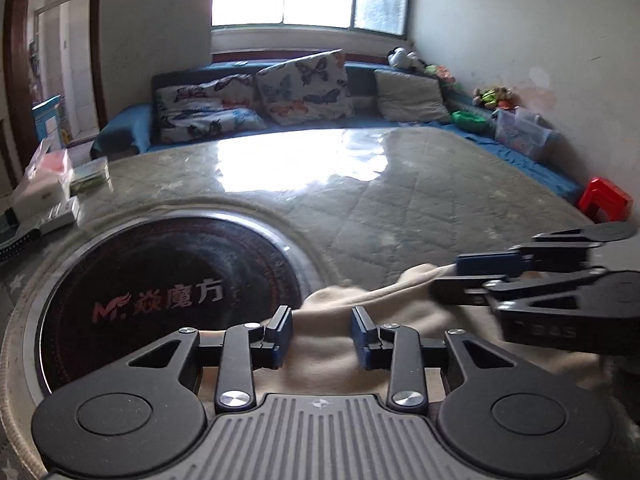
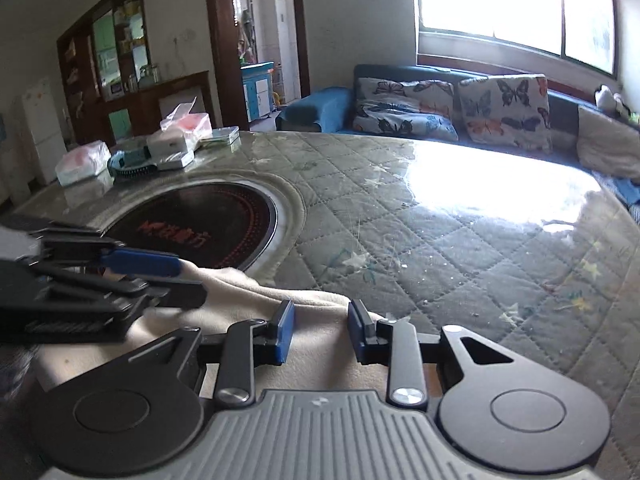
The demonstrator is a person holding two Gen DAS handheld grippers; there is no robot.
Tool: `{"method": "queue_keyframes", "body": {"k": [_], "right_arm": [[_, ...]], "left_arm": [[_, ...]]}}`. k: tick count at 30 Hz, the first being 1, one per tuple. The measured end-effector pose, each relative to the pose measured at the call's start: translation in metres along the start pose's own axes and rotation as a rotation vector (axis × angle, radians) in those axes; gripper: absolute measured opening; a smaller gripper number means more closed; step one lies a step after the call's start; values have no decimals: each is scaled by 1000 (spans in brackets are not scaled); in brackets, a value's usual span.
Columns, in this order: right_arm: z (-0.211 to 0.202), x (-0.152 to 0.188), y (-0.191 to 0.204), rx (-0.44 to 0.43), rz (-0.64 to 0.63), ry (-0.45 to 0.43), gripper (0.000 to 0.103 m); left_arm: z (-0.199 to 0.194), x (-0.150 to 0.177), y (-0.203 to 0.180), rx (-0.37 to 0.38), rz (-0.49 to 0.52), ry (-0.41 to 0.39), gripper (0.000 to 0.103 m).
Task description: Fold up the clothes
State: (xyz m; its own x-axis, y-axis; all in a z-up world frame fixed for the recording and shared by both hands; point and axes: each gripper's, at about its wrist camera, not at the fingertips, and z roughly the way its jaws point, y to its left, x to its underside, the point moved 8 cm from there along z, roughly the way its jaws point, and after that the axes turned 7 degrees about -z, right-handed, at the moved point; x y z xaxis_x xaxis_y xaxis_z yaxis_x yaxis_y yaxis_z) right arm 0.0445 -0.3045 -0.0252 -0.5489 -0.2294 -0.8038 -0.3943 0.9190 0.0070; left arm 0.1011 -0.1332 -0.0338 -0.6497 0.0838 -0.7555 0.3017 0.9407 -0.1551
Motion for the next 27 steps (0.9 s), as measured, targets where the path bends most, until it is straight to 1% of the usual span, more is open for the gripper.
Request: {"method": "queue_keyframes", "body": {"k": [1, 6, 9, 11, 14, 17, 20, 24, 27], "right_arm": [[0, 0, 1, 3, -4, -1, 29], [3, 0, 6, 12, -22, -5, 29], [16, 2, 7, 22, -40, 28, 29], [19, 3, 8, 34, -64, 28, 29], [10, 0, 10, 29, -52, 10, 29], [-1, -2, 19, 15, -82, -12, 29], [-4, -2, 30, -10, -116, -17, 29], [4, 2, 49, -32, -163, 0, 29], [11, 5, 57, -23, -197, 12, 29]], "left_arm": [[1, 0, 2, -1, -11, 1, 38], [2, -2, 6, -8, -48, -1, 38], [-5, -3, 9, -11, -66, -13, 38], [-11, -4, 12, -13, -78, -22, 36], [-31, -5, 19, -24, -80, -67, 36], [-50, 1, 23, -19, -86, -90, 36], [-60, 14, 20, -38, -55, -99, 36], [-69, 30, 18, -77, -18, -101, 36], [-73, 40, 21, -107, -4, -101, 38]]}}
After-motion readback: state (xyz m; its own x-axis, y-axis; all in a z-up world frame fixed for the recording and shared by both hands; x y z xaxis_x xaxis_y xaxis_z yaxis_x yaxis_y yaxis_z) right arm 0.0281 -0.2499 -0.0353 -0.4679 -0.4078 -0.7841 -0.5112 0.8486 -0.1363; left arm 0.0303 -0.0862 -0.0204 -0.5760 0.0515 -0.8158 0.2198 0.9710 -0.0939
